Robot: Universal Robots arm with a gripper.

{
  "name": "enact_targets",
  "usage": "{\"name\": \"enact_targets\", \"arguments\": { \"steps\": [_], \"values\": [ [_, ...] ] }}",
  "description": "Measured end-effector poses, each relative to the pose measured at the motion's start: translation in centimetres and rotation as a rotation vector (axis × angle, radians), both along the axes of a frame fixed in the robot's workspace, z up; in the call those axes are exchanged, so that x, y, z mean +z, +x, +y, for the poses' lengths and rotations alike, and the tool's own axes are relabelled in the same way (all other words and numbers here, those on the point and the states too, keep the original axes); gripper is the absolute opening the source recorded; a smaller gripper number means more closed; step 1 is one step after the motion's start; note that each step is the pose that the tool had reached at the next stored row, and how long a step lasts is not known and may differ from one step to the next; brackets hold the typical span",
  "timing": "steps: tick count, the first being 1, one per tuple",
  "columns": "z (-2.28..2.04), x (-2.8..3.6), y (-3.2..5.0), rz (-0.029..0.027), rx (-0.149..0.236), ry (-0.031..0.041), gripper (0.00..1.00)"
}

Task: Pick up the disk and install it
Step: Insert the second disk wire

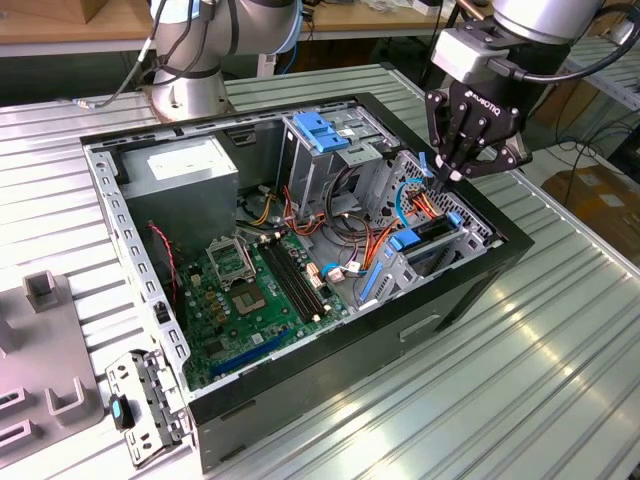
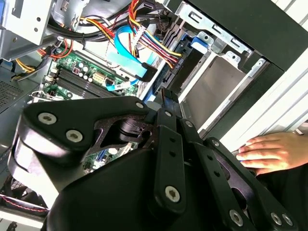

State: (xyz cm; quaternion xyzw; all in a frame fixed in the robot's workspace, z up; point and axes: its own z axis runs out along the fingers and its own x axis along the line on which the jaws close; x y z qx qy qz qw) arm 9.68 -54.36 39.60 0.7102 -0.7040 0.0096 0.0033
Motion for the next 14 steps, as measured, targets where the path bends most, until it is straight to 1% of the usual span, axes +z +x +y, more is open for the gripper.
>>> {"name": "enact_targets", "arguments": {
  "steps": [3, 5, 6, 7, 8, 10, 11, 13, 14],
  "values": [
    [0.01, 0.00, 0.00, 0.0001, 0.000, 0.0000, 0.11],
    [0.08, 0.01, 0.00, 0.0001, 0.000, -0.0015, 0.11],
    [0.14, 0.01, 0.00, 0.0001, 0.000, -0.0021, 0.11],
    [0.38, 0.00, 0.00, 0.0001, 0.000, -0.0036, 0.11],
    [0.63, 0.00, 0.00, 0.0001, 0.000, -0.0061, 0.11],
    [0.97, 0.01, 0.00, 0.0001, 0.000, -0.0110, 0.11],
    [1.16, -0.01, 0.00, 0.0001, 0.000, -0.0155, 0.11],
    [1.30, -0.02, 0.00, 0.0001, 0.000, -0.0224, 0.11],
    [1.37, -0.07, 0.00, 0.0000, 0.000, -0.0289, 0.11]
  ]
}}
